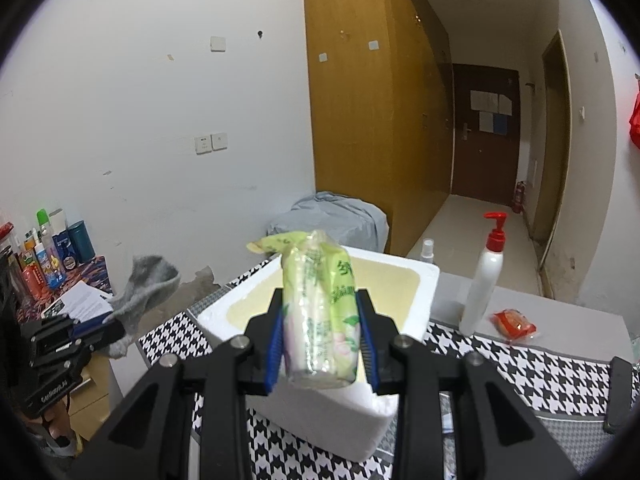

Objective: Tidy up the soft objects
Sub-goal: 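Carry the tissue pack with the right gripper over the foam box while the left gripper holds the sock, then open the right gripper to drop the tissue pack into the box, then carry the grey sock with the left gripper over the foam box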

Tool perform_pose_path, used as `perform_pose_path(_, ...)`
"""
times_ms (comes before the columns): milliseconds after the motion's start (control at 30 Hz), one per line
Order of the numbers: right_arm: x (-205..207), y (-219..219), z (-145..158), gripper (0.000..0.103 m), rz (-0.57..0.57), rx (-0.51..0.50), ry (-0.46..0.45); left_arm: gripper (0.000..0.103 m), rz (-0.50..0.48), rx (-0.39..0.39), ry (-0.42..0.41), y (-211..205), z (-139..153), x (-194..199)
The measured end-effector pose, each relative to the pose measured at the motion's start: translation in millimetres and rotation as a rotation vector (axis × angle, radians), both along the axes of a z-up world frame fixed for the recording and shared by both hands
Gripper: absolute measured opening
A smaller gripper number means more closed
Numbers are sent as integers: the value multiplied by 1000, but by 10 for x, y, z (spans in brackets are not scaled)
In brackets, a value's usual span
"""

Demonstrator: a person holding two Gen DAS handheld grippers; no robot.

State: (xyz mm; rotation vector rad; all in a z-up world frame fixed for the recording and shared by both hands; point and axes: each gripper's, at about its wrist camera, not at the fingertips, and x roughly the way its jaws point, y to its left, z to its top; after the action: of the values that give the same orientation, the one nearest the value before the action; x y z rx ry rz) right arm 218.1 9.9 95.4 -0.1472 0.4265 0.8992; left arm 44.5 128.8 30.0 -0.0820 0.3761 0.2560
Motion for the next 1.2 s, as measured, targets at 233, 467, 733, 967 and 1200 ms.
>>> perform_pose_path(233,153,128,-59,37,-18,-14,42,10,3,-11,8,69,-59,62)
perform_pose_path(467,262,253,-121,37,-32,-35,69,10,-1,-23,10,151,-88,87)
perform_pose_path(733,294,287,-120,74,-58,-25,73,10,-2,-35,10,205,-109,117)
perform_pose_path(967,229,235,-82,81,-57,-16,61,10,-4,-38,4,191,-92,124)
perform_pose_path(1200,181,120,-57,84,-67,-15,44,10,-17,-27,-12,154,-29,111)
